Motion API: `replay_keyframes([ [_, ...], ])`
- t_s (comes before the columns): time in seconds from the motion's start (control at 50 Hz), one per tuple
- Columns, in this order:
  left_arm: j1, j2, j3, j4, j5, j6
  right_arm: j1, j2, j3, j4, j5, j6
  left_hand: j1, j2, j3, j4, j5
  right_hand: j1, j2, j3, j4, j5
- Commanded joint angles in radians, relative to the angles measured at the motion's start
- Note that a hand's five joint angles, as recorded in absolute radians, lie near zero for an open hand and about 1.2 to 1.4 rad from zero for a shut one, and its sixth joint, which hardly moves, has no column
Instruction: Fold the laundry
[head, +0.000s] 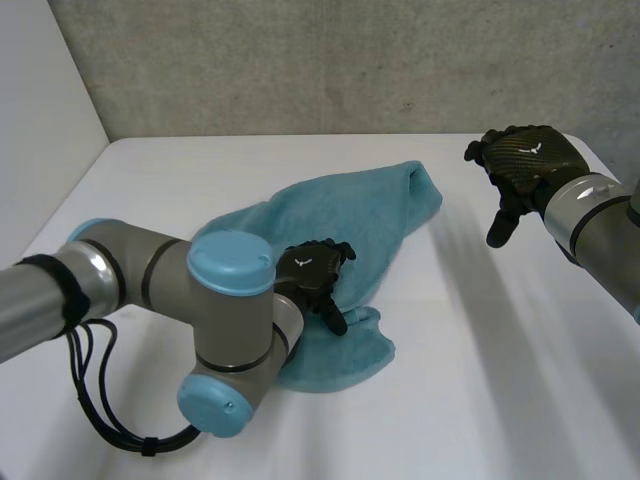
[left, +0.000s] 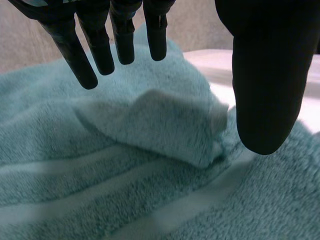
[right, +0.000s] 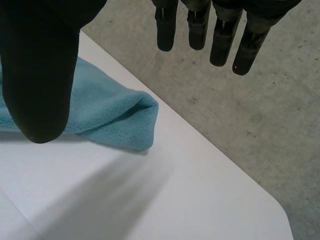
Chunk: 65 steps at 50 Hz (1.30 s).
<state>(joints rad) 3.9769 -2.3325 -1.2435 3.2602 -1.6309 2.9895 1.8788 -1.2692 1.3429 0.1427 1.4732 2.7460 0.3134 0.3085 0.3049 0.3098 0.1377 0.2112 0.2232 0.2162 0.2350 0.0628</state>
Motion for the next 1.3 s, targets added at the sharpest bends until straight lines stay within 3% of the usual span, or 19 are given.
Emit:
replay_keyframes([
  [0.02, 0.004, -0.065, 0.053, 0.001, 0.003, 0.029, -0.004, 0.008, -0.001, 0.000, -0.001, 0.000, 0.120, 0.125, 0.129, 0.124, 0.121, -0.037, -0.049, -0.042, -0.060, -0.063],
  [0.08, 0.004, -0.070, 0.061, 0.003, 0.000, 0.057, -0.004, 0.011, -0.001, 0.000, -0.001, 0.000, 0.129, 0.134, 0.138, 0.133, 0.130, -0.037, -0.049, -0.042, -0.060, -0.063],
  [0.16, 0.005, -0.077, 0.075, 0.026, -0.020, 0.092, -0.006, 0.021, -0.001, 0.000, -0.001, -0.002, 0.322, 0.327, 0.331, 0.326, 0.323, -0.037, -0.049, -0.042, -0.060, -0.063],
  [0.3, 0.018, -0.067, 0.072, 0.088, -0.095, 0.097, -0.004, 0.027, -0.001, 0.000, -0.001, -0.002, 1.082, 1.087, 1.090, 1.086, 1.083, -0.037, -0.049, -0.042, -0.060, -0.063],
  [0.42, 0.033, 0.011, 0.046, 0.085, -0.119, 0.121, -0.007, 0.036, -0.008, -0.002, 0.001, -0.002, 1.083, 1.088, 1.091, 1.087, 1.084, -0.037, -0.049, -0.042, -0.060, -0.063],
  [0.62, 0.094, 0.350, -0.184, 0.082, -0.109, 0.253, -0.040, 0.096, -0.042, 0.005, -0.013, 0.038, 1.083, 1.088, 1.091, 1.087, 1.084, -0.037, -0.049, -0.042, -0.060, -0.063],
  [0.72, 0.102, 0.498, -0.261, 0.082, -0.109, 0.276, -0.038, 0.159, -0.044, 0.006, -0.051, 0.231, 1.083, 1.088, 1.091, 1.087, 1.084, -0.037, -0.049, -0.042, -0.060, -0.063],
  [0.84, 0.107, 0.651, -0.312, 0.075, -0.107, 0.292, -0.017, 0.226, -0.024, 0.011, -0.198, 0.531, 1.083, 1.088, 1.091, 1.087, 1.084, -0.018, -0.030, -0.023, -0.042, -0.044],
  [0.9, 0.107, 0.694, -0.321, 0.062, -0.107, 0.296, 0.031, 0.290, -0.022, -0.002, -0.221, 0.648, 1.083, 1.088, 1.091, 1.087, 1.084, -0.026, -0.038, -0.031, -0.050, -0.052],
  [1.06, 0.094, 0.849, -0.329, 0.023, -0.106, 0.293, 0.092, 0.389, -0.064, -0.074, -0.104, 0.733, 1.083, 1.088, 1.091, 1.087, 1.084, -0.035, -0.047, -0.040, -0.059, -0.061],
  [1.2, 0.068, 0.941, -0.326, 0.021, -0.081, 0.292, 0.160, 0.422, -0.091, -0.237, 0.142, 0.738, 1.083, 1.088, 1.091, 1.087, 1.084, -0.035, -0.047, -0.040, -0.059, -0.061],
  [1.3, 0.059, 0.993, -0.324, 0.019, -0.067, 0.292, 0.171, 0.436, -0.140, -0.278, 0.164, 0.735, 1.083, 1.088, 1.091, 1.087, 1.084, -0.029, -0.041, -0.034, -0.053, -0.056],
])
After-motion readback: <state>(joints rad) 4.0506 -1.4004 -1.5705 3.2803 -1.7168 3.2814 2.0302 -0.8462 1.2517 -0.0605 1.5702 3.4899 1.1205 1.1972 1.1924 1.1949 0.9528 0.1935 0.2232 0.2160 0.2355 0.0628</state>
